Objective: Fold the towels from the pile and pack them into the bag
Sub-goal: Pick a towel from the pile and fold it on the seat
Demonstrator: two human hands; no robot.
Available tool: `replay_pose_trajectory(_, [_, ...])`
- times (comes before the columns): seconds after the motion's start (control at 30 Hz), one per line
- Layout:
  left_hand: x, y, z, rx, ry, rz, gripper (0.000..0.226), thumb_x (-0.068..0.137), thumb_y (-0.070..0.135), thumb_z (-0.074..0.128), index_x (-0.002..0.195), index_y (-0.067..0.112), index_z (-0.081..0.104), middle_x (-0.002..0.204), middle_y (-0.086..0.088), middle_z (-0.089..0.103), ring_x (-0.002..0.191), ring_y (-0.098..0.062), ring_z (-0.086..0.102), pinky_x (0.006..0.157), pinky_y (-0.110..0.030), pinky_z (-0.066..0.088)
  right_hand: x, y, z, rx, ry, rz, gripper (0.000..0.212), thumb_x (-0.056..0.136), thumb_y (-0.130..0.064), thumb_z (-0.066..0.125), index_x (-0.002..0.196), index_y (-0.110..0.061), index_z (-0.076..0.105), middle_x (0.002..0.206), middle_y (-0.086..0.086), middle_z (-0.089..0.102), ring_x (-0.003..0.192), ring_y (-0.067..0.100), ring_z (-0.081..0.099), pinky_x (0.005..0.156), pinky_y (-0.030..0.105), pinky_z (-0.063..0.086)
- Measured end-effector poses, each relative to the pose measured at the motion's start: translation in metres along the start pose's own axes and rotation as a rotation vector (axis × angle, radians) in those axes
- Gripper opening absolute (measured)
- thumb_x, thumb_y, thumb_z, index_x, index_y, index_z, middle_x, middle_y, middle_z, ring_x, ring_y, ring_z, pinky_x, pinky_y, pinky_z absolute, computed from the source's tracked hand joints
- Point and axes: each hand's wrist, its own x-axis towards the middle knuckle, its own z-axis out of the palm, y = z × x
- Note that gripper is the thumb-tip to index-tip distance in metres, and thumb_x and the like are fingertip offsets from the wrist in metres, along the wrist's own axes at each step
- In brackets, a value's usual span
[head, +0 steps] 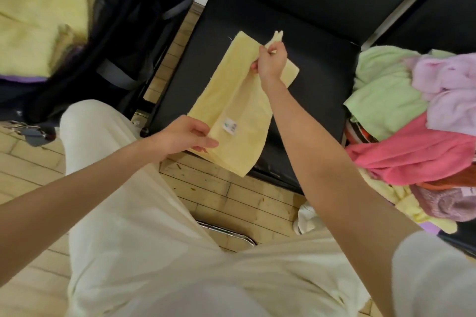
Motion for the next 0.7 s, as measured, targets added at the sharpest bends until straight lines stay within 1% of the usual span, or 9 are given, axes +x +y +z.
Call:
replay_pose_trajectory(0.03, [-0.002, -0.003, -0.008, 0.001, 0.028, -0.01, 0.022, 0.081, 0.017, 0.075, 0.075, -0.002, 0.064, 0.072, -0.003, 0.069, 0.075, -0.013, 0.068, 0.082, -0.028, 0.057, -0.002, -0.003, 0.012, -0.012, -0.009, -0.002, 0.031, 0.094, -0.004, 0.047, 0.072, -0.017, 0.03, 0.066, 0.013, 0.05, 0.04, 0.017, 0.051, 0.043, 0.028, 0.04])
replay_pose_trajectory(0.1, [-0.005, -0.01, -0.02, -0.005, 0.081, -0.036, 0.016, 0.081, 0.017, 0.074, 0.082, 0.002, 0.068, 0.083, -0.006, 0.072, 0.08, -0.016, 0.07, 0.078, -0.026, 0.056, -0.004, -0.005, 0.033, -0.045, -0.021, -0.005, 0.032, 0.094, -0.003, 0.047, 0.071, -0.018, 0.029, 0.065, 0.01, 0.05, 0.041, 0.017, 0.053, 0.043, 0.028, 0.041])
replay_pose_trajectory(0.17, [-0.005, -0.016, -0.025, 0.039, 0.128, -0.052, 0.009, 0.082, 0.016, 0.073, 0.083, 0.008, 0.069, 0.083, -0.005, 0.071, 0.078, -0.016, 0.068, 0.074, -0.025, 0.054, -0.004, -0.003, 0.049, -0.087, -0.046, 0.017, 0.033, 0.095, -0.005, 0.047, 0.071, -0.018, 0.029, 0.065, 0.006, 0.049, 0.042, 0.018, 0.055, 0.044, 0.027, 0.043])
replay_pose_trajectory(0.27, [-0.002, -0.028, -0.03, 0.194, 0.209, -0.095, 0.005, 0.085, 0.018, 0.07, 0.086, 0.014, 0.066, 0.081, -0.002, 0.069, 0.08, -0.017, 0.066, 0.08, -0.031, 0.054, -0.003, 0.004, 0.066, -0.187, -0.101, 0.058, 0.022, 0.098, -0.015, 0.048, 0.078, -0.012, 0.041, 0.063, 0.005, 0.054, 0.04, 0.014, 0.057, 0.045, 0.02, 0.046])
replay_pose_trajectory(0.33, [0.001, -0.034, -0.03, 0.327, 0.31, -0.09, 0.014, 0.086, 0.02, 0.068, 0.097, 0.012, 0.064, 0.089, -0.001, 0.067, 0.086, -0.017, 0.064, 0.083, -0.032, 0.052, -0.003, 0.007, 0.072, -0.234, -0.123, 0.078, 0.02, 0.1, -0.022, 0.045, 0.087, -0.007, 0.048, 0.064, 0.004, 0.057, 0.046, 0.014, 0.06, 0.05, 0.018, 0.048])
replay_pose_trajectory(0.43, [0.002, -0.036, -0.026, 0.439, 0.462, 0.008, 0.022, 0.089, 0.015, 0.063, 0.11, 0.01, 0.058, 0.103, -0.003, 0.06, 0.094, -0.018, 0.059, 0.082, -0.028, 0.048, -0.013, 0.014, 0.071, -0.299, -0.151, 0.057, 0.018, 0.1, -0.023, 0.042, 0.088, -0.01, 0.046, 0.08, 0.008, 0.06, 0.075, 0.027, 0.066, 0.072, 0.037, 0.054])
replay_pose_trajectory(0.5, [0.003, -0.037, -0.023, 0.518, 0.502, 0.105, 0.024, 0.089, 0.013, 0.06, 0.113, 0.01, 0.059, 0.11, -0.005, 0.056, 0.099, -0.019, 0.057, 0.082, -0.025, 0.044, -0.027, 0.023, 0.061, -0.377, -0.201, -0.009, 0.014, 0.098, -0.02, 0.043, 0.086, -0.014, 0.045, 0.09, 0.013, 0.063, 0.083, 0.031, 0.065, 0.077, 0.044, 0.054])
replay_pose_trajectory(0.6, [0.003, -0.038, -0.015, 0.634, 0.42, 0.256, 0.024, 0.091, 0.011, 0.057, 0.114, 0.011, 0.06, 0.12, -0.004, 0.056, 0.111, -0.02, 0.053, 0.09, -0.027, 0.043, -0.066, 0.035, 0.025, -0.463, -0.315, -0.195, 0.006, 0.096, -0.013, 0.045, 0.095, -0.009, 0.05, 0.086, 0.006, 0.059, 0.075, 0.023, 0.062, 0.068, 0.037, 0.052])
replay_pose_trajectory(0.7, [0.002, -0.038, -0.008, 0.744, 0.286, 0.328, 0.025, 0.092, 0.008, 0.053, 0.117, 0.008, 0.06, 0.131, -0.003, 0.054, 0.12, -0.021, 0.052, 0.097, -0.029, 0.042, -0.114, 0.055, -0.024, -0.633, -0.388, -0.49, 0.008, 0.093, -0.008, 0.047, 0.098, -0.006, 0.053, 0.087, 0.004, 0.057, 0.066, 0.016, 0.053, 0.058, 0.031, 0.043])
